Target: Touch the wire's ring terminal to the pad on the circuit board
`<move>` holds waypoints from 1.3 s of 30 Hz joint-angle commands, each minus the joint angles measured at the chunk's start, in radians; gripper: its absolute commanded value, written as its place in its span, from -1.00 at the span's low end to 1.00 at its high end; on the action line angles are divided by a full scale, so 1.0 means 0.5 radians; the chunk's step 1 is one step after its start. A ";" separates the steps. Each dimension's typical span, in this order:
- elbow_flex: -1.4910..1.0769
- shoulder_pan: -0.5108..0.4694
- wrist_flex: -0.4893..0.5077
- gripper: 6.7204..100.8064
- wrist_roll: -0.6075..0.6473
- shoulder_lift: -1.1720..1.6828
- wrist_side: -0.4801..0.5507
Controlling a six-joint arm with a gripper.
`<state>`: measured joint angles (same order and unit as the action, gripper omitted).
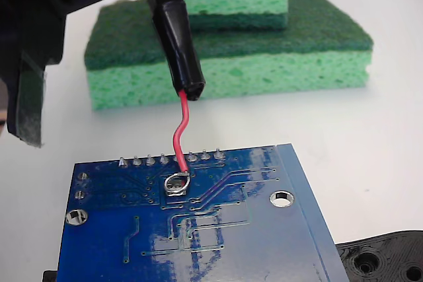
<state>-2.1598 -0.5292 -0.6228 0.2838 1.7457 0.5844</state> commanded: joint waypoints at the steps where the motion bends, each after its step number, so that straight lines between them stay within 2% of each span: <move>1: 0.009 -0.003 0.000 0.99 0.000 0.012 0.009; 15: 0.025 0.012 -0.003 0.99 -0.006 0.074 0.018; 34: -0.199 0.267 -0.120 0.99 -0.178 0.666 -0.273; 39: -0.439 0.282 -0.067 0.99 -0.230 0.908 -0.307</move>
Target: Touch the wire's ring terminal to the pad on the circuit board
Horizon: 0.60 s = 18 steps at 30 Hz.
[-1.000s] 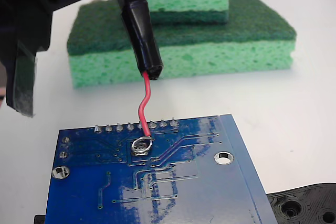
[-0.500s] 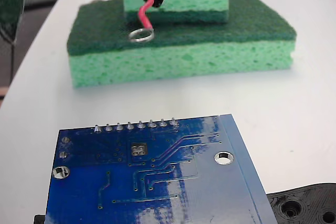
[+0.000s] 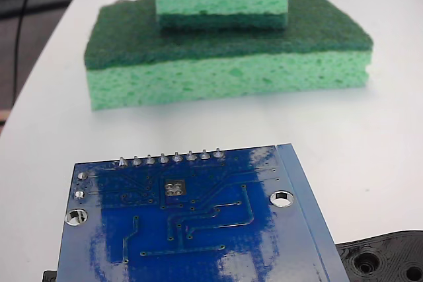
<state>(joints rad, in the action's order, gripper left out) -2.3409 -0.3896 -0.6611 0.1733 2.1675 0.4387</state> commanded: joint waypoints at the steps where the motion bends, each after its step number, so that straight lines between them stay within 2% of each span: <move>1: -0.135 0.003 0.015 0.99 -0.018 0.126 -0.021; 18: -0.966 0.077 -0.025 0.99 -0.166 1.252 -0.123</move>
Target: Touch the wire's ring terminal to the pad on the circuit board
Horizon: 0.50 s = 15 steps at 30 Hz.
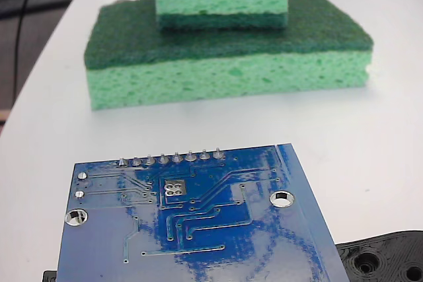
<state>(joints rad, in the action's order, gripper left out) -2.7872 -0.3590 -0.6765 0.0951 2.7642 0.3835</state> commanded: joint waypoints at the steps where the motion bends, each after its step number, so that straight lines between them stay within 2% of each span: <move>1: -0.104 0.037 -0.009 0.99 -0.015 0.101 -0.031; 8: -0.181 0.202 -0.120 0.99 -0.043 0.301 -0.163; 13: -0.279 0.249 -0.209 0.99 -0.083 0.589 -0.193; 15: -0.255 0.261 -0.193 0.99 -0.086 0.506 -0.209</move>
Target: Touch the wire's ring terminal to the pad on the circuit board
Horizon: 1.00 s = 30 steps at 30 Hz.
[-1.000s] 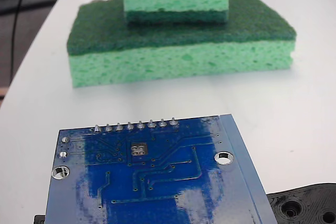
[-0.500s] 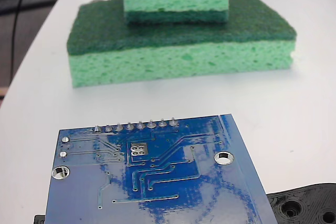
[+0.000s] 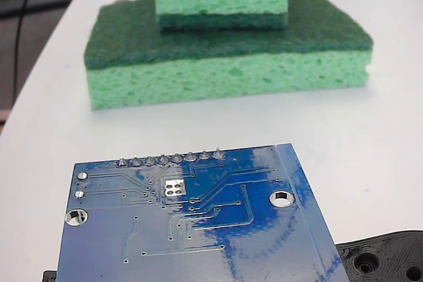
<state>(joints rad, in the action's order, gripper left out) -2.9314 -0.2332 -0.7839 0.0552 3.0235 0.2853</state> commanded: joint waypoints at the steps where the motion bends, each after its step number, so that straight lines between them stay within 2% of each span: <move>1: 0.025 0.021 0.040 0.99 -0.025 -0.012 -0.025; 4: -0.003 0.034 -0.021 0.99 -0.043 0.058 -0.037; 30: -0.129 0.071 0.009 0.99 -0.104 0.061 -0.150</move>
<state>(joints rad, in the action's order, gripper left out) -3.0005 -0.1979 -0.7808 0.0015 3.0526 0.2178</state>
